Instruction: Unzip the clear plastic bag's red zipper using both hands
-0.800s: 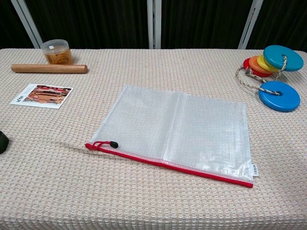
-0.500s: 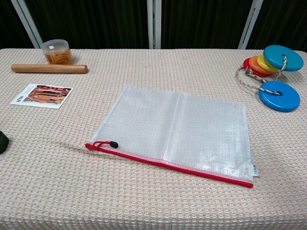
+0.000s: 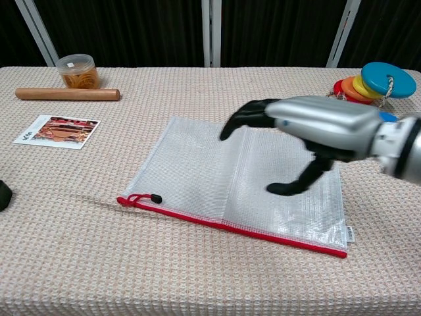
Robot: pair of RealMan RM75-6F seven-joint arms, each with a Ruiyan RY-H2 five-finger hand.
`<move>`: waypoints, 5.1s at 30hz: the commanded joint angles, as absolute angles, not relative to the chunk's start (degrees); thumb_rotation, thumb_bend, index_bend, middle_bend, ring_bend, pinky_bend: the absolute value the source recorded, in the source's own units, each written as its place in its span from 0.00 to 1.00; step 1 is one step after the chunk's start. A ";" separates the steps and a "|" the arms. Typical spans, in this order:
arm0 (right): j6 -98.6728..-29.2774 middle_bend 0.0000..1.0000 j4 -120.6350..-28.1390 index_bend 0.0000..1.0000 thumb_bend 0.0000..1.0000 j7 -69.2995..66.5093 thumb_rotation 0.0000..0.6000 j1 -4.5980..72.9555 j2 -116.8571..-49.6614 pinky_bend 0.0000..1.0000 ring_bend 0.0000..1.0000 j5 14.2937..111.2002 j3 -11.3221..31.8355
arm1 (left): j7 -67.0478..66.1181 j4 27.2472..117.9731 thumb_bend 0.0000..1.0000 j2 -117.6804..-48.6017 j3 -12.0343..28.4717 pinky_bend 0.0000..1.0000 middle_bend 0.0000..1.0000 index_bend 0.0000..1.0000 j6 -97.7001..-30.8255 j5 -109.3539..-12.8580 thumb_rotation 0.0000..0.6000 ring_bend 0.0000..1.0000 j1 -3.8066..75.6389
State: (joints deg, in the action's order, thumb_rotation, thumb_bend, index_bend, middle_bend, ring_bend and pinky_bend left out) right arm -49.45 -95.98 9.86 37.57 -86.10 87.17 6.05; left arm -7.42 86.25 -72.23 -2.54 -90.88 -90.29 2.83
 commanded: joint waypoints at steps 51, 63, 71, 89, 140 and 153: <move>-55.63 0.21 -81.44 0.78 0.49 28.87 1.00 55.99 -107.93 0.03 0.00 77.70 11.79 | 22.01 81.53 0.16 -76.04 -1.11 0.14 0.13 0.19 -77.33 -97.93 1.00 0.08 15.44; -59.14 0.19 -92.63 0.80 0.49 32.41 1.00 54.90 -98.69 0.03 0.00 82.18 12.82 | 36.38 75.33 0.16 -85.70 0.99 0.14 0.13 0.27 -69.85 -103.76 1.00 0.08 30.10; -59.49 0.19 -94.48 0.80 0.49 33.28 1.00 54.35 -97.26 0.03 0.00 81.62 12.81 | 40.28 71.79 0.21 -90.09 2.21 0.14 0.13 0.30 -69.01 -102.43 1.00 0.08 34.78; -59.54 0.19 -93.51 0.80 0.49 31.49 1.00 54.47 -97.05 0.03 0.00 81.78 12.94 | 50.81 65.68 0.33 -93.31 0.03 0.14 0.15 0.48 -68.79 -99.63 1.00 0.08 38.70; -63.33 0.18 -90.02 0.83 0.49 31.20 1.00 48.89 -95.67 0.00 0.00 92.09 4.65 | 77.24 56.42 0.42 -98.48 -1.11 0.14 0.28 0.70 -69.91 -93.69 1.00 0.10 39.23; -67.21 0.18 -85.02 0.82 0.49 33.13 1.00 49.00 -98.34 0.00 0.00 98.02 5.82 | 88.16 59.29 0.44 -96.90 -0.88 0.14 0.28 0.71 -70.29 -94.06 1.00 0.10 40.39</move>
State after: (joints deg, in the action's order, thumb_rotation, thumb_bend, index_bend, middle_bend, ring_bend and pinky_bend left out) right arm -66.65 -85.53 32.87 48.92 -97.93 97.41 5.59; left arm 86.29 58.60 -97.30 -1.09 -70.22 -94.20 40.15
